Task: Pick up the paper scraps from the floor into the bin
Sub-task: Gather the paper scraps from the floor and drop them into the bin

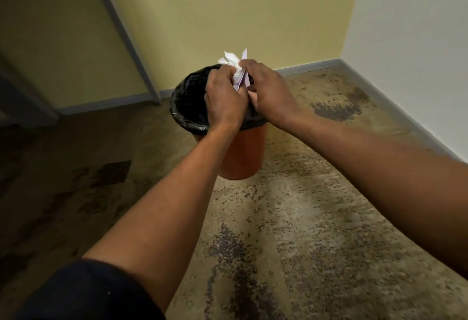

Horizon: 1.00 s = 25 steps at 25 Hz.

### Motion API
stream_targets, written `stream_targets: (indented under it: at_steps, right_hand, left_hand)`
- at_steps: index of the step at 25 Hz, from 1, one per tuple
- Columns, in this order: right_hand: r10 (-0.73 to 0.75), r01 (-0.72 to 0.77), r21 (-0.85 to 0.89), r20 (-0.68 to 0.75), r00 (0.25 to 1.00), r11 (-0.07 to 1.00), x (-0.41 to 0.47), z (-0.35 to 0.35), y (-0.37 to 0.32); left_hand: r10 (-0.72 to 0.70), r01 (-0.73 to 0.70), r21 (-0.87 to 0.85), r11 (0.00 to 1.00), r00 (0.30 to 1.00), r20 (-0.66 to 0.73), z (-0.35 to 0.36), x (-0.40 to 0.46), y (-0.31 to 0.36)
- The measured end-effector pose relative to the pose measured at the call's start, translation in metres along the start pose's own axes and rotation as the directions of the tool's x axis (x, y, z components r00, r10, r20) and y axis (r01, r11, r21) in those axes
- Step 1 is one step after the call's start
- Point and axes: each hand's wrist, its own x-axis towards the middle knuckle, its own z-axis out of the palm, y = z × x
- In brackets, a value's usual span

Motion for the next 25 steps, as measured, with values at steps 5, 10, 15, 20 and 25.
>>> stream_targets:
  at_steps: [5,10,15,20,25]
  right_hand:
    - [0.037,-0.037,0.001,0.154,0.987,0.999,-0.006,0.020,-0.002]
    - [0.027,-0.008,-0.116,0.158,0.987,0.993,-0.015,0.015,0.000]
    - [0.018,-0.007,-0.152,0.071,0.997,0.988,-0.026,0.001,0.016]
    - [-0.023,0.022,-0.213,-0.004,1.000,0.977,-0.040,-0.026,0.041]
    - [0.050,-0.042,-0.318,0.018,0.999,0.947,-0.098,-0.075,0.086]
  left_hand:
    - [-0.075,0.045,0.176,0.983,0.983,0.169,-0.017,0.008,-0.031]
    - [-0.102,0.037,0.267,0.963,0.967,0.232,-0.022,0.004,-0.037]
    - [0.082,-0.144,0.246,0.958,0.966,0.247,-0.013,-0.006,-0.018]
    - [0.307,-0.367,0.230,0.902,0.916,0.257,0.014,-0.022,0.014]
    - [0.379,-0.449,0.077,0.890,0.822,0.425,0.064,-0.063,0.044]
